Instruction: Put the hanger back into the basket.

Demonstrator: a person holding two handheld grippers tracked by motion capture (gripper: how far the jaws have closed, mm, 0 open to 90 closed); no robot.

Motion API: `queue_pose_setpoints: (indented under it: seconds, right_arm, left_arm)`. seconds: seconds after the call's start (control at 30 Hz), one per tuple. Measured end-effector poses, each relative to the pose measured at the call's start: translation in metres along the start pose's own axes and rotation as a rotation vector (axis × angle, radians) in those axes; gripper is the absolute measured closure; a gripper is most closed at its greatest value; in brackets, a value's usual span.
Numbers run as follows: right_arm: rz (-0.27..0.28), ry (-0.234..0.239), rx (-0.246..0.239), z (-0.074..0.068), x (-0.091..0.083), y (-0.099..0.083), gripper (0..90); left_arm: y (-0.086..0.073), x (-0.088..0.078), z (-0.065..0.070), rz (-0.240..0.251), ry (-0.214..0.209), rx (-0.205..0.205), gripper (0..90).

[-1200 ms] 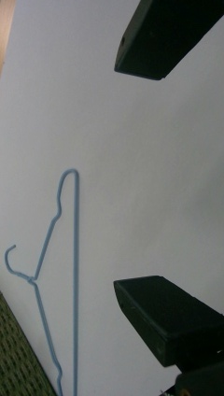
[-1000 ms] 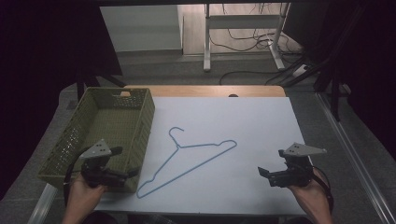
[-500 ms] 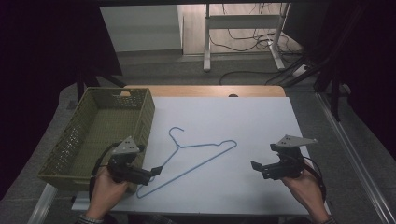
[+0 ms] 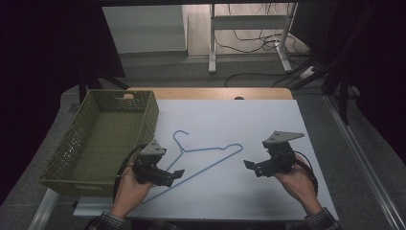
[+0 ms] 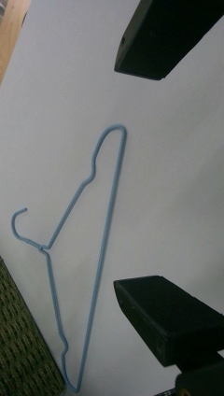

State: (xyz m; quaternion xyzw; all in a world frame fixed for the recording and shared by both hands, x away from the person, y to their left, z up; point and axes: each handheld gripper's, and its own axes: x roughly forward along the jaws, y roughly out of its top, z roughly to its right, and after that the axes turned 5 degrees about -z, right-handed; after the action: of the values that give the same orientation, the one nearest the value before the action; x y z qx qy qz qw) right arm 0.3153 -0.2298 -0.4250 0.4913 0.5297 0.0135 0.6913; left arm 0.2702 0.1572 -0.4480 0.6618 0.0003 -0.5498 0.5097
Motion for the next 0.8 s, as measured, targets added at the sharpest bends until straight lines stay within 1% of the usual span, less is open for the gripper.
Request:
queue_pose_setpoints:
  seconds: [0.03, 0.07, 0.1, 0.13, 0.17, 0.2, 0.23, 0.27, 0.3, 0.33, 0.37, 0.43, 0.5, 0.53, 0.57, 0.6, 0.63, 0.67, 0.7, 0.73, 0.77, 0.8]
  right_arm:
    - [0.000, 0.000, 0.000, 0.000, 0.000, 0.000, 0.0]
    - [0.002, -0.002, -0.014, -0.002, 0.003, 0.003, 0.0]
    - [0.002, -0.002, -0.014, -0.002, 0.003, 0.003, 0.0]
    - [0.003, 0.002, -0.021, -0.004, 0.005, 0.004, 0.0]
    - [0.007, 0.000, -0.024, -0.005, 0.006, 0.005, 0.0]
    - [0.011, 0.001, -0.027, -0.005, 0.006, 0.005, 0.0]
    - [0.011, 0.001, -0.027, -0.005, 0.006, 0.005, 0.0]
    - [0.025, 0.002, -0.030, -0.006, 0.006, 0.004, 0.0]
    - [0.025, 0.002, -0.030, -0.006, 0.006, 0.004, 0.0]
    - [0.032, 0.004, -0.027, -0.006, 0.006, 0.003, 0.0]
    - [0.035, 0.003, -0.027, -0.006, 0.006, 0.003, 0.0]
    - [0.043, 0.003, -0.026, -0.005, 0.005, 0.002, 0.1]
    - [0.047, 0.005, -0.019, -0.004, 0.005, 0.000, 0.4]
    - [0.049, 0.005, -0.017, -0.004, 0.006, -0.001, 0.7]
    - [0.049, 0.005, -0.017, -0.004, 0.006, -0.001, 0.7]
    - [0.044, 0.004, -0.016, -0.003, 0.006, -0.003, 0.8]
    - [0.044, 0.004, -0.016, -0.003, 0.006, -0.003, 0.8]
    - [0.035, 0.001, -0.015, -0.003, 0.007, -0.004, 0.9]
    - [0.032, 0.000, -0.015, -0.003, 0.008, -0.005, 1.0]
    - [0.029, -0.001, -0.014, -0.002, 0.008, -0.005, 1.0]
    - [0.029, -0.001, -0.014, -0.002, 0.008, -0.005, 1.0]
    - [0.025, -0.002, -0.012, -0.002, 0.009, -0.006, 1.2]
  left_arm:
    - [0.001, 0.003, -0.001, -0.002, 0.001, -0.004, 0.7]
    - [0.003, 0.010, -0.002, -0.010, 0.008, -0.012, 1.1]
    - [0.003, 0.010, -0.002, -0.010, 0.008, -0.012, 1.4]
    - [0.006, 0.017, -0.003, -0.018, 0.015, -0.024, 1.4]
    - [0.007, 0.021, -0.004, -0.023, 0.018, -0.030, 1.5]
    - [0.009, 0.024, -0.005, -0.031, 0.021, -0.028, 1.6]
    - [0.009, 0.024, -0.005, -0.031, 0.021, -0.028, 1.5]
    - [0.011, 0.031, -0.007, -0.050, 0.039, -0.022, 1.3]
    - [0.011, 0.031, -0.007, -0.050, 0.039, -0.022, 1.2]
    - [0.011, 0.036, -0.010, -0.051, 0.030, -0.032, 0.8]
    - [0.012, 0.040, -0.012, -0.054, 0.033, -0.047, 1.2]
    - [0.013, 0.043, -0.013, -0.055, 0.035, -0.054, 1.7]
    - [0.014, 0.050, -0.016, -0.075, 0.040, -0.054, 2.7]
    - [0.015, 0.055, -0.017, -0.099, 0.063, -0.045, 4.0]
    - [0.015, 0.055, -0.017, -0.099, 0.063, -0.045, 5.6]
    - [0.015, 0.062, -0.018, -0.116, 0.094, -0.037, 8.0]
    - [0.015, 0.062, -0.018, -0.116, 0.094, -0.037, 10.3]
    - [0.015, 0.067, -0.021, -0.125, 0.126, -0.038, 15.4]
    - [0.015, 0.067, -0.021, -0.125, 0.126, -0.038, 18.9]
    - [0.014, 0.068, -0.022, -0.129, 0.140, -0.042, 23.2]
    - [0.014, 0.069, -0.025, -0.133, 0.145, -0.050, 23.2]
    - [0.013, 0.071, -0.030, -0.129, 0.131, -0.076, 34.0]
